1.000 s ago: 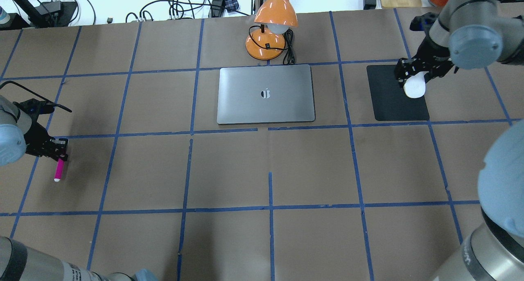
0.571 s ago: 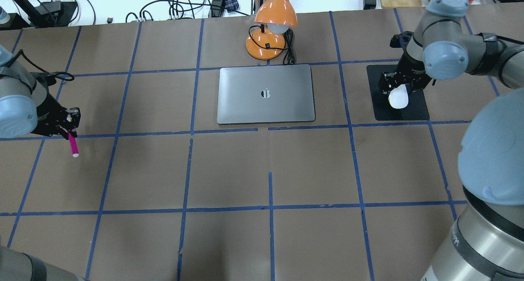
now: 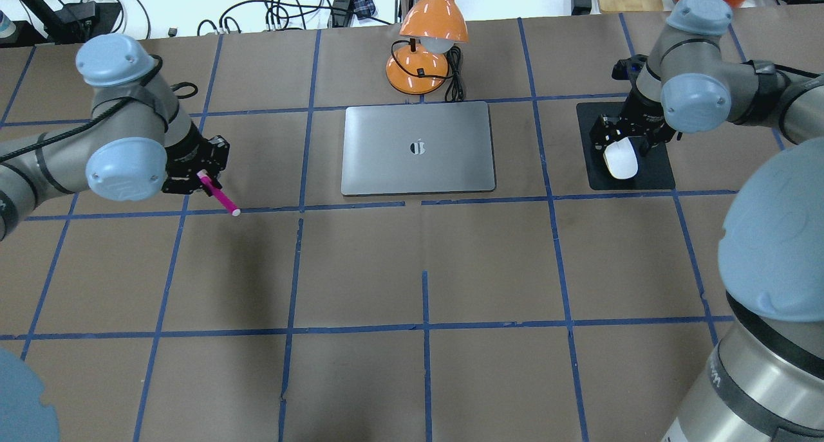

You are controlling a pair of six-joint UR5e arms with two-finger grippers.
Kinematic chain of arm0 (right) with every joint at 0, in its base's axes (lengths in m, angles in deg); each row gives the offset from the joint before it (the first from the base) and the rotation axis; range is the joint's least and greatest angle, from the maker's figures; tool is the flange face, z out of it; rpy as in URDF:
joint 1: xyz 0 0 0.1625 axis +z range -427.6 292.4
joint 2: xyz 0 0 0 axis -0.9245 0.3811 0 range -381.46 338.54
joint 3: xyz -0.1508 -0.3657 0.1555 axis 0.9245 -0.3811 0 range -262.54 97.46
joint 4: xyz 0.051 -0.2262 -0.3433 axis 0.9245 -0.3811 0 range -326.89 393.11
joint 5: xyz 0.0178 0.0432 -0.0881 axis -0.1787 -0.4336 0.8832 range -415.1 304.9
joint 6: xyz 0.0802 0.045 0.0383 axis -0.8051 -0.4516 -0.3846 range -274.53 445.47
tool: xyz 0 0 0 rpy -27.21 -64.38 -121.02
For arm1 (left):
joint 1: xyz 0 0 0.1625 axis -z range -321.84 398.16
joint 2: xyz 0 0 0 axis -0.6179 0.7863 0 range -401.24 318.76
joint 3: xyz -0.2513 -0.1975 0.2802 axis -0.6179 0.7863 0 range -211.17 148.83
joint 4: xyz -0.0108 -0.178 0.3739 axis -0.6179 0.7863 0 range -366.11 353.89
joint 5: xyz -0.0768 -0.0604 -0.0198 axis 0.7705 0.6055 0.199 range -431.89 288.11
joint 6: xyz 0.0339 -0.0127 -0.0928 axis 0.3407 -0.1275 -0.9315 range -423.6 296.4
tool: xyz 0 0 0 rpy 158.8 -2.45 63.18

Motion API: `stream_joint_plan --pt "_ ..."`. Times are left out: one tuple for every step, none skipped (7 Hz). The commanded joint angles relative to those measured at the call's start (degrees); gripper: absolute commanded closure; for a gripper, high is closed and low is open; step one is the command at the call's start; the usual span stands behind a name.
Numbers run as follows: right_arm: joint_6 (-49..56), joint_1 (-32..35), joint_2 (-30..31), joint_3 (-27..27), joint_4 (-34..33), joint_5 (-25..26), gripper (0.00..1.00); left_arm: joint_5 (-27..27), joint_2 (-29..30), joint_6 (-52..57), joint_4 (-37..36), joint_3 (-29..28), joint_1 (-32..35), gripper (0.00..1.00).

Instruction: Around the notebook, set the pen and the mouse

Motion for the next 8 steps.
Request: stream_joint_plan --pt "-0.27 0.66 4.87 -3.11 7.72 -0.8 0.0 2.8 1.46 -23.84 -0.58 -0.44 11.29 1.0" --pt "-0.27 2.75 7.68 -6.0 13.62 -0.72 0.0 4.91 1.47 -32.56 -0.67 -0.79 15.25 1.0" --pt "-0.62 5.03 13.54 -7.86 19.86 0.15 0.0 4.84 2.08 -39.26 -0.76 -0.8 18.42 1.0" --pt "-0.54 5.23 19.6 -7.18 31.06 -0.8 0.0 4.93 2.96 -43.68 -0.85 -0.97 20.45 1.0" --pt "0.07 5.32 25.58 -7.08 34.65 -1.07 0.0 4.85 3.66 -47.99 -0.85 -1.58 22.39 1.0" --pt "-0.88 5.41 28.68 -7.61 34.69 -1.25 0.0 5.45 4.71 -52.47 -0.85 -3.41 23.97 1.0" --pt "-4.63 6.1 28.8 -7.61 34.34 -1.16 0.0 9.72 6.2 -56.17 -0.85 -4.65 24.68 1.0" --pt "-6.49 8.2 28.19 -7.26 30.25 -0.99 0.0 9.59 7.26 -58.47 -0.85 -5.1 26.17 1.0"
